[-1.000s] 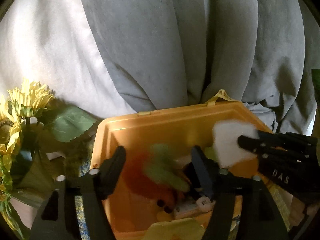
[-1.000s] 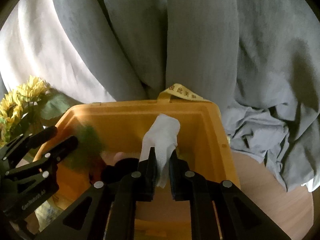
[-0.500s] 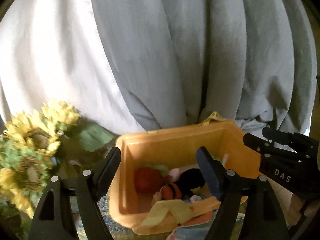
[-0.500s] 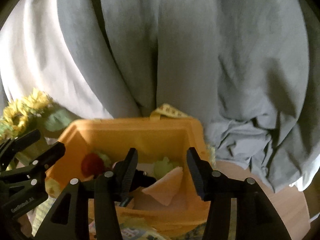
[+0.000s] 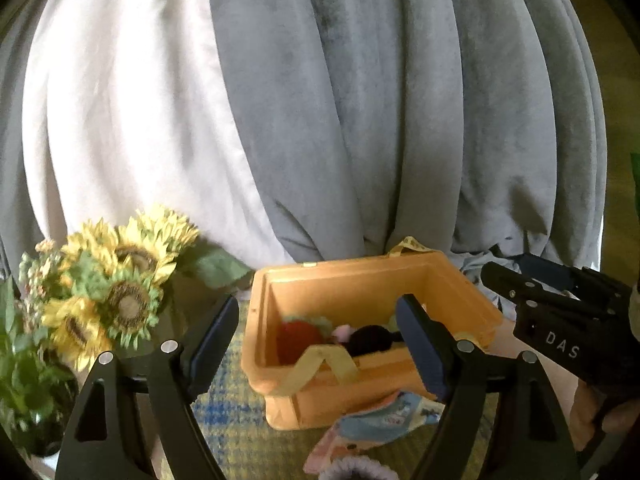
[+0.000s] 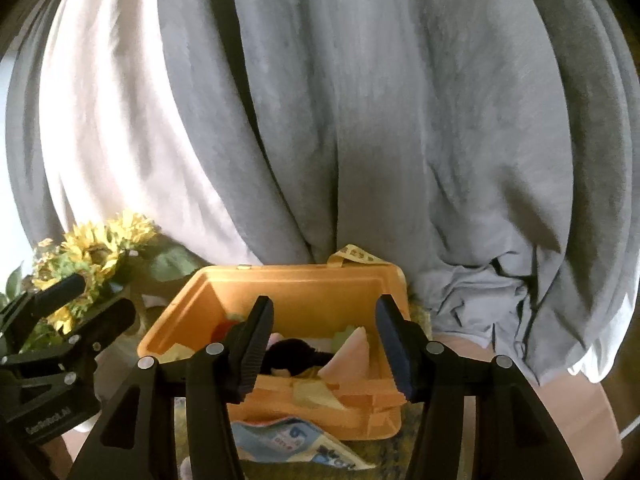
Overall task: Organize soft objects
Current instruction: 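Withdraw both grippers toward the white sock and blue tissue pack, then grasp the white fuzzy sock with left gripper while right gripper grasps the blue tissue pack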
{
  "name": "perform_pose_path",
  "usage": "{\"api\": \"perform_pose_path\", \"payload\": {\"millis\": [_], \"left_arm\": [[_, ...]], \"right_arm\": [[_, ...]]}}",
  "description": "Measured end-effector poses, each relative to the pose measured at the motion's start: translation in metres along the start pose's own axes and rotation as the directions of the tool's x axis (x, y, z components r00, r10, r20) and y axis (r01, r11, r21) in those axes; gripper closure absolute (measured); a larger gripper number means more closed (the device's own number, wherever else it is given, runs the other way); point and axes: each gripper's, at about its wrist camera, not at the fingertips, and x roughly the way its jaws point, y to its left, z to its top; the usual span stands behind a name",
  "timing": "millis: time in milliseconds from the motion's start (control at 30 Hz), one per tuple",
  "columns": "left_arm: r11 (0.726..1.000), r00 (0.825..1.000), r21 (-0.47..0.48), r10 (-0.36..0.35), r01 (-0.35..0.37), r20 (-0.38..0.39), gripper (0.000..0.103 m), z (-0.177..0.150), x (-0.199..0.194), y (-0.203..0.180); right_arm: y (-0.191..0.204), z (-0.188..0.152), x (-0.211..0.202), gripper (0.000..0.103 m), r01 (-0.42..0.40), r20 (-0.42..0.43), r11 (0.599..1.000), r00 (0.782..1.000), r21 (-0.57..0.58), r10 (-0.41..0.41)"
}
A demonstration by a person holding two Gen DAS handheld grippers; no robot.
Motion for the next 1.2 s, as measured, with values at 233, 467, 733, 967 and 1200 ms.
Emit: {"api": "perform_pose_path", "payload": {"millis": [233,467,733,967,1200], "left_arm": [[1.000,0.999,-0.013,0.026,-0.027,-0.041,0.022,-0.026,-0.019,-0.007],[0.999,0.995,-0.011,0.030,-0.031,-0.091,0.022,-0.052,-0.027,-0.018],[1.000,0.990,-0.018,-0.001,-0.001,-0.143,0.020,-0.079,-0.029,-0.031],[1.000,0.978,-0.023,0.006,-0.011,-0.209,0.020,-0.106,-0.015,-0.039],[1.000,0.955,-0.018,0.004,-0.010,-0.296,0.021,-0.132,0.005,-0.044]], "right_arm": [[0.004,-0.021,-0.016,0.049,-0.008,-0.015,0.999,1.000,-0.048,0.007],[0.000,-0.045,-0.019,0.049,-0.036,-0.071,0.996,0.997,-0.075,0.031],[-0.003,-0.072,-0.014,0.049,-0.085,-0.141,0.991,0.988,-0.105,0.070],[-0.007,-0.093,-0.003,0.049,-0.106,-0.207,0.984,0.976,-0.145,0.075],[-0.006,-0.114,0.017,0.049,-0.134,-0.271,0.969,0.960,-0.207,0.075]]}}
